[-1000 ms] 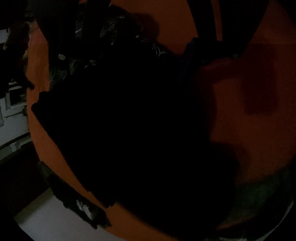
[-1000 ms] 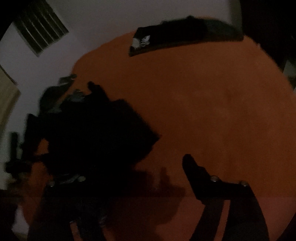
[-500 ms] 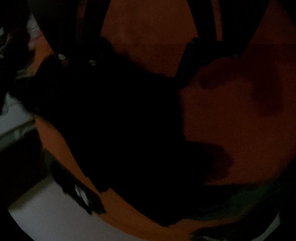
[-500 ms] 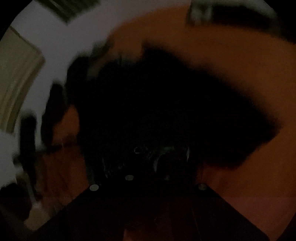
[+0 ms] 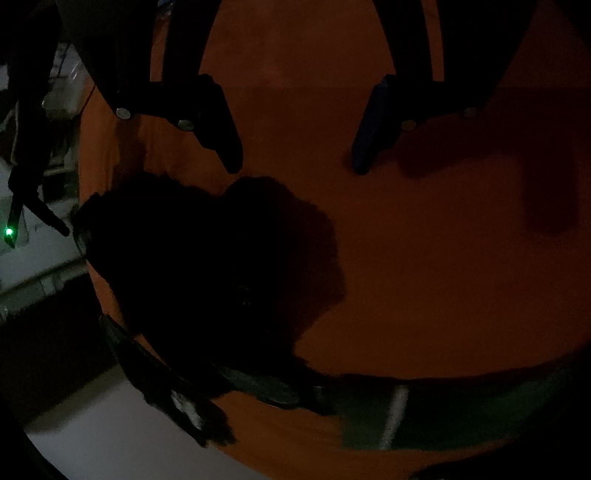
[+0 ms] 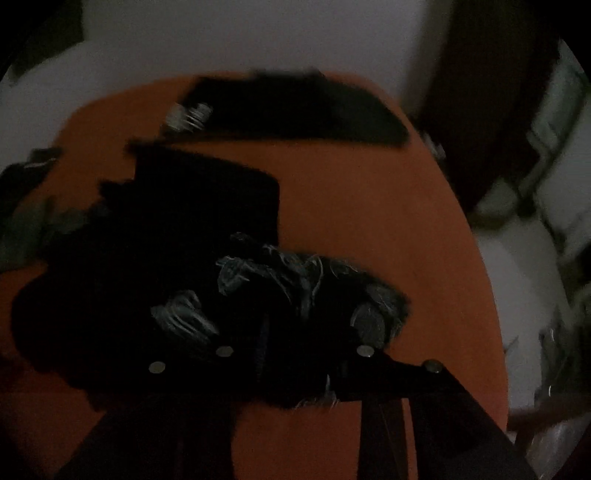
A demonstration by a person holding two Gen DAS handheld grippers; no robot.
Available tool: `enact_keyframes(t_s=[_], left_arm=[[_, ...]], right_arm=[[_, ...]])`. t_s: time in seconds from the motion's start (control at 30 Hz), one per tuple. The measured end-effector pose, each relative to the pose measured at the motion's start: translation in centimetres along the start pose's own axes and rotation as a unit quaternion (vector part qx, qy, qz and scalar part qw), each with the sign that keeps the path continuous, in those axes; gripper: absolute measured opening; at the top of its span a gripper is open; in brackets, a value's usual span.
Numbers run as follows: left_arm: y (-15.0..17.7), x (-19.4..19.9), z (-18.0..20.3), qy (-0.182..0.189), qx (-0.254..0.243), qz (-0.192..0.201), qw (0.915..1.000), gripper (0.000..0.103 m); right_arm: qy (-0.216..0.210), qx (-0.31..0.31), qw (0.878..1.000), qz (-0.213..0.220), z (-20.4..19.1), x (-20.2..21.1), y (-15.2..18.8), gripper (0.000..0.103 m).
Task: Fold clothes
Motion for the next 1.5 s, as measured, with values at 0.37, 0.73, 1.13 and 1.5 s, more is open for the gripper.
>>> enact_keyframes(t_s=[0.37, 0.73, 1.13, 1.5], left_arm=[[-1.4, -7.0, 6.4, 0.014, -0.051, -0.02, 0.9984, 0.062], [-2.6, -14.3, 8.8, -0.025, -0.076, -0.033, 0.9962, 0.062], [-4.2, -4.4, 12.4, 0.142, -0.041, 0.084, 0.9855, 0.016], [3.6, -1.1, 10.8, 0.105, -0.089, -0.015, 0.9903, 0.019]], right_arm=[[-0.123, 0.02, 0.992, 0.018, -7.5, 4.0, 6.2, 0.062], [-0.187, 0.165, 0.968, -0.015, -23.0, 3.7, 12.0, 0.067], [-0.145, 0.07, 0.985, 0.066, -16.6, 6.9, 7.0, 0.004], [-0.149, 0.023, 0.988, 0.022, -9.3, 10.3, 14.0, 0.005]])
Point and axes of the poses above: each gripper's, at about its wrist camera, not at the fingertips, and x roughly against the way its jaws point, z to its right, y to its underside, the point moved 9 cm from there along -x, roughly the way its jaws point, and after that the axes turned 10 degrees about y, right-handed, at the moved point
